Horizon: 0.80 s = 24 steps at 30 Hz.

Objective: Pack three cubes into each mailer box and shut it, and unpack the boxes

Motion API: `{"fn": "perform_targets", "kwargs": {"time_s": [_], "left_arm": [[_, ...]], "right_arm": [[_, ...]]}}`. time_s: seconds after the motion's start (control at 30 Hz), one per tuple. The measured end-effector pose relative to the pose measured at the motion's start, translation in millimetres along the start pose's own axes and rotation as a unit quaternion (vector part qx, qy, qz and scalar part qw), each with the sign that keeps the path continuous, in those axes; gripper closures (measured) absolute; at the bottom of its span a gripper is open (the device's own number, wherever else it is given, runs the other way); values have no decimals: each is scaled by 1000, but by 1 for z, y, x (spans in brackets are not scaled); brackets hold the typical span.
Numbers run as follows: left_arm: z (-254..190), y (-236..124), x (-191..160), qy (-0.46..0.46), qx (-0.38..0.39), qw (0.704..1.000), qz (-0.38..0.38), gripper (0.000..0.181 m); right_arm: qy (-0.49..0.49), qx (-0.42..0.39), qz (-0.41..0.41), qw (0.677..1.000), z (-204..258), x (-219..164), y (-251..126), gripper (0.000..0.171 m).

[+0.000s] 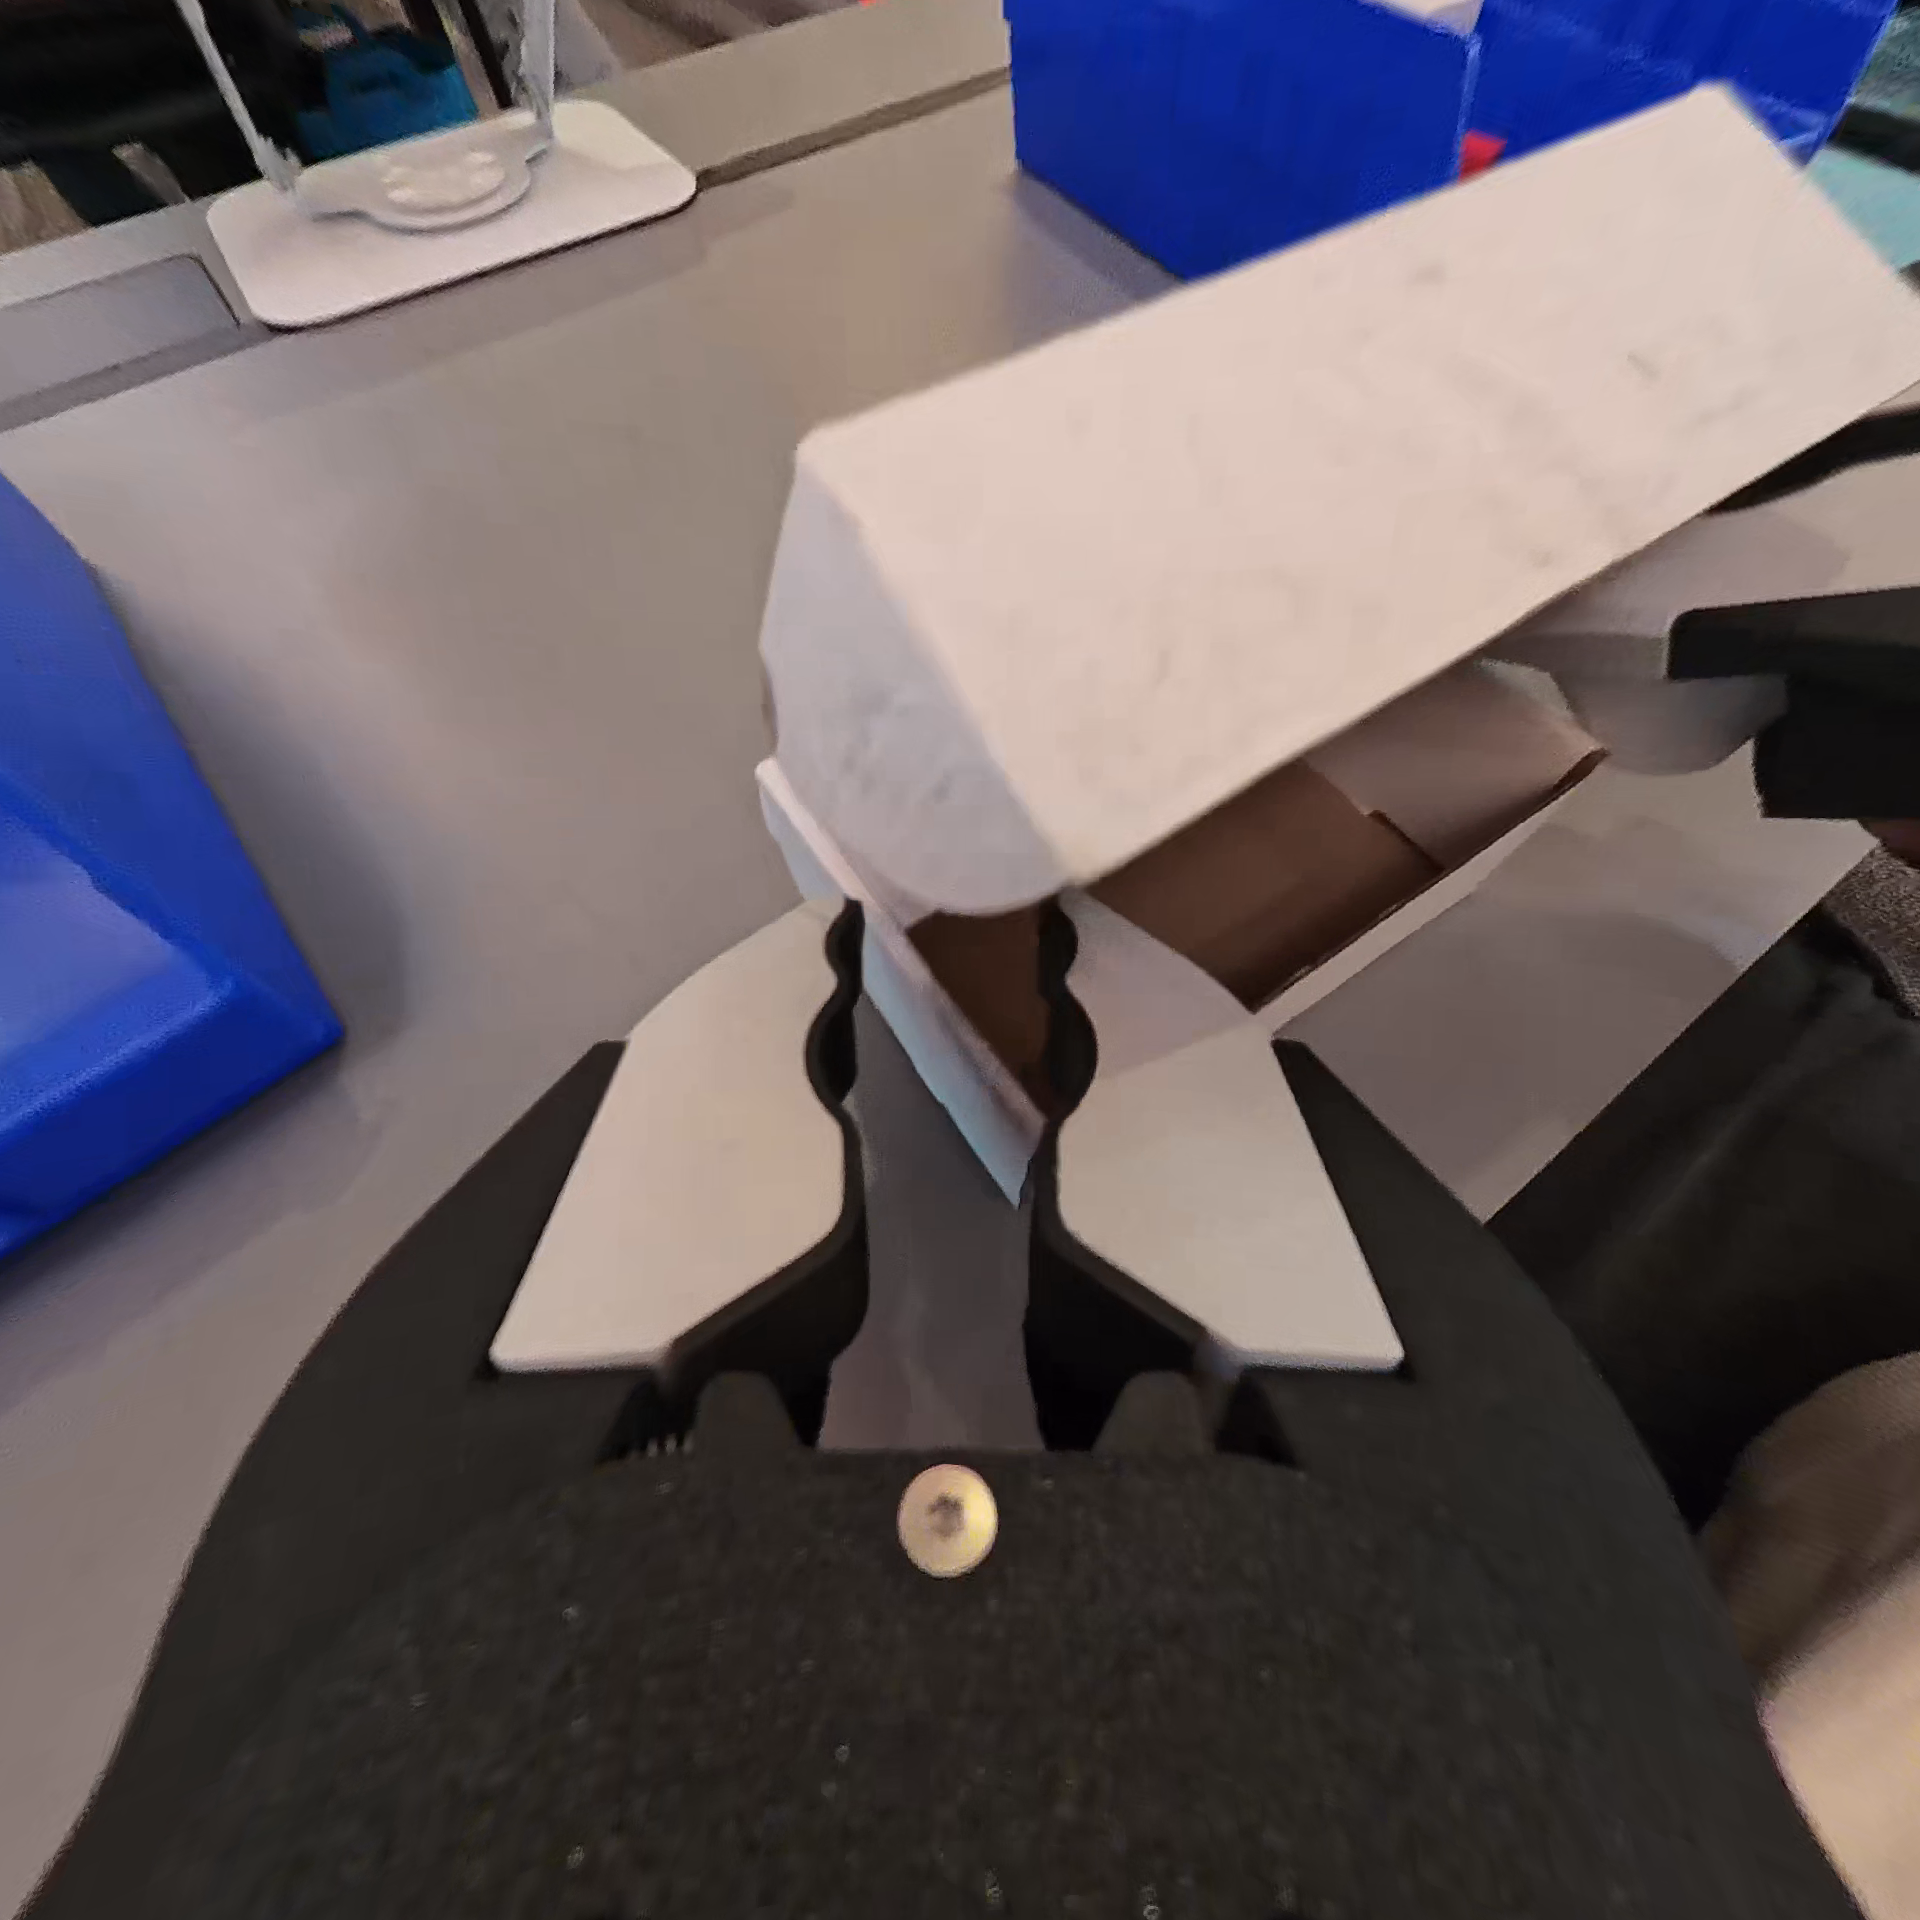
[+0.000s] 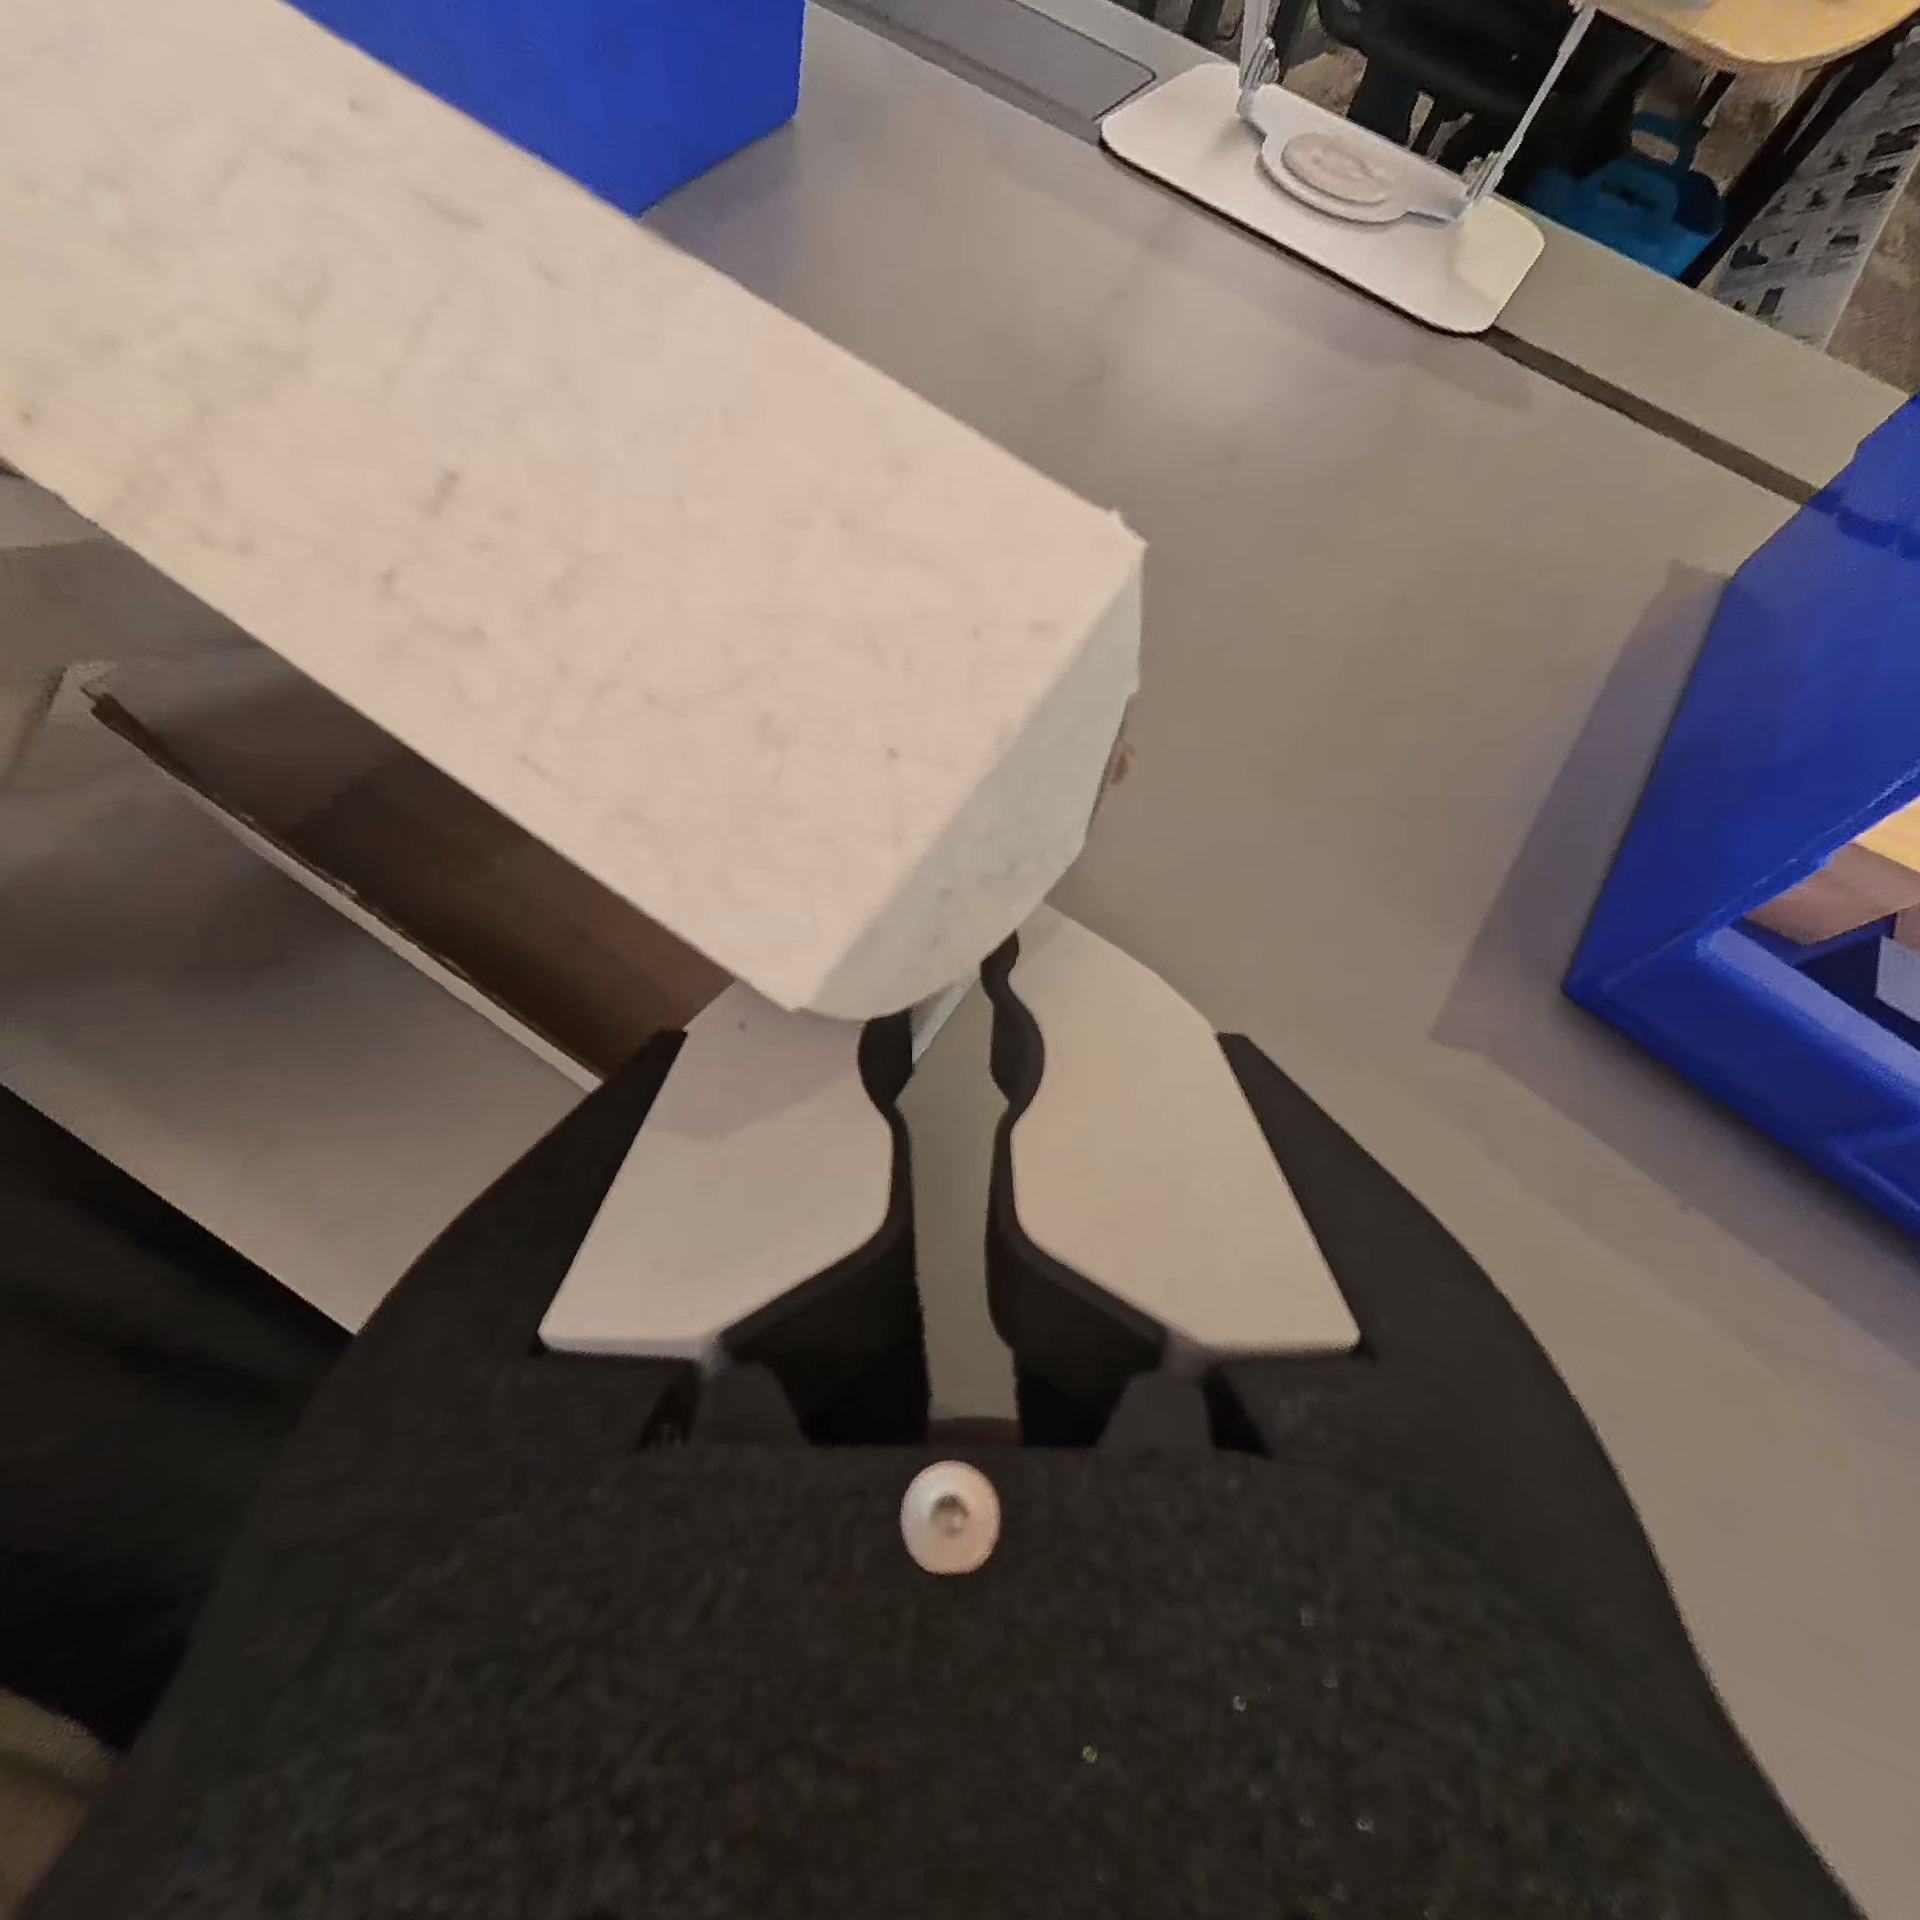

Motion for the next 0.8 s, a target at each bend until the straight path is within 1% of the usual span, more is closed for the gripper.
{"fn": "perform_targets", "kwargs": {"time_s": [0.07,0.13,0.2,0.27,0.33,0.37,0.5,0.57,0.63,0.67,0.73,0.8], "left_arm": [[-5,2,4,10,-8,1000,-13,154],[-9,4,7,24,6,999,-24,156],[-10,4,8,33,20,999,-29,162],[-9,4,8,28,11,999,-28,163],[-7,3,6,19,3,999,-25,169],[-7,4,5,17,-1,1000,-23,169],[-10,8,1,18,-2,1000,-4,170],[-10,9,1,26,8,1000,1,171],[-7,8,0,25,13,1000,5,170],[-6,7,-1,21,10,1000,11,166],[-3,0,-7,7,19,999,28,155],[1,-9,-5,8,36,999,15,144]], "right_arm": [[-11,-6,2,1000,3,1,-1,162],[-6,-1,11,1000,7,3,-3,161],[24,23,25,999,10,5,-6,159],[66,42,36,996,7,8,-7,159],[97,55,40,993,0,8,-6,158],[91,52,39,994,-2,7,-5,160],[19,15,49,999,3,2,1,165],[16,3,44,999,4,2,2,165],[28,5,42,999,1,1,3,165],[33,7,43,999,0,0,3,164],[27,13,44,999,-4,-2,-1,151],[8,6,33,999,-7,-2,-10,139]]}}
Point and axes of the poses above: each gripper's, where its closed fingertips meet, y out along the fingers, x out of its top, z = x × y across the jaws, the point moved 10 cm from there along -y, back along the fingers, and after that the axes turned 7 degrees about -x, right-handed, at the moved point
